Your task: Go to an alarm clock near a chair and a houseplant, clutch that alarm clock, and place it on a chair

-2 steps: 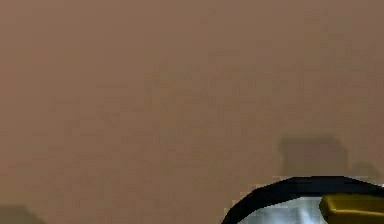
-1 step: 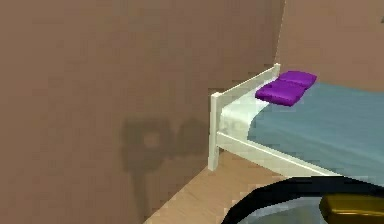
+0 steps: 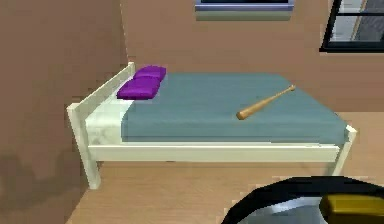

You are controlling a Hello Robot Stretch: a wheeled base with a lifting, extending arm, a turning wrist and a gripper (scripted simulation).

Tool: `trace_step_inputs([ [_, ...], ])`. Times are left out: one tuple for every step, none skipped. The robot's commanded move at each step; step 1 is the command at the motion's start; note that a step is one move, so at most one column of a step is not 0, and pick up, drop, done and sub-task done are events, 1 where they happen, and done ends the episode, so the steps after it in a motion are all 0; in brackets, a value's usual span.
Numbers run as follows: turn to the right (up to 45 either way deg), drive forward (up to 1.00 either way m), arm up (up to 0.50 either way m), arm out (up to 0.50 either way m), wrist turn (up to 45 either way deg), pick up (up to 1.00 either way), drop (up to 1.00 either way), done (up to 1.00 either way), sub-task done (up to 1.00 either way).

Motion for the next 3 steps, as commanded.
trace_step_inputs([
  [-45.0, 0.0, 0.0, 0.0, 0.0, 0.0, 0.0, 0.0, 0.0],
  [-45.0, 0.0, 0.0, 0.0, 0.0, 0.0, 0.0, 0.0, 0.0],
  [45.0, 0.0, 0.0, 0.0, 0.0, 0.0, 0.0, 0.0, 0.0],
])
